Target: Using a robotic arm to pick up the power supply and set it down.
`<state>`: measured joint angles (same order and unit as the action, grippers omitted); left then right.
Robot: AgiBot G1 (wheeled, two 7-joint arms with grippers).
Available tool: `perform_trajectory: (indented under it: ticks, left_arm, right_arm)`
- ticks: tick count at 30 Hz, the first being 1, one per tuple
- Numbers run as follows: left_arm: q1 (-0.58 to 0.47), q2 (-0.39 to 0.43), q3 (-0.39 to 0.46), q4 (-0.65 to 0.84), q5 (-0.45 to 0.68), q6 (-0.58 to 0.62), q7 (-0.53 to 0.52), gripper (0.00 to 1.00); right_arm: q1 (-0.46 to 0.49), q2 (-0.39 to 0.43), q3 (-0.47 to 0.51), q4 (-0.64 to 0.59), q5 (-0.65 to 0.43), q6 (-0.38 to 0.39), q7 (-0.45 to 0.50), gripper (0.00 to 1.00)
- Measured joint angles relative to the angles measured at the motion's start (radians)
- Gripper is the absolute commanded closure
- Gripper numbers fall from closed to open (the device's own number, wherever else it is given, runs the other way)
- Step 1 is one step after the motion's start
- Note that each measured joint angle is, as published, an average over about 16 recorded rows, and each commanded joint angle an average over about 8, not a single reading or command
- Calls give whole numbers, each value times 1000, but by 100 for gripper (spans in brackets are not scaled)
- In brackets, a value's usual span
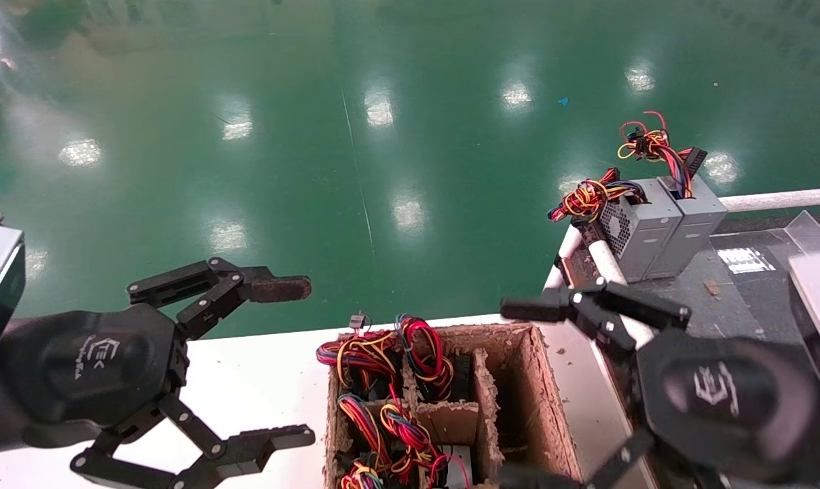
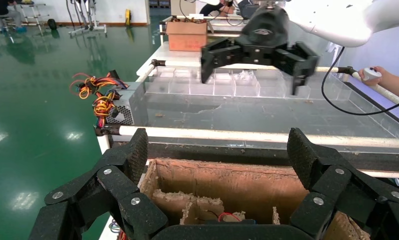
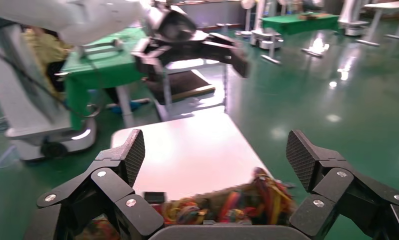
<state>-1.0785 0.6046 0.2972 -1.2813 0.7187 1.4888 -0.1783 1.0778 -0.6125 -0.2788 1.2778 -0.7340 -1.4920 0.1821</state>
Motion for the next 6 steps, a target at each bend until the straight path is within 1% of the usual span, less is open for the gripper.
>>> perform_trajectory:
  ticks: [6]
  left_arm:
    - [0, 0, 0, 0, 0, 0, 0, 0]
  right_arm:
    - [-11, 5, -2, 22, 13, -13, 12, 0]
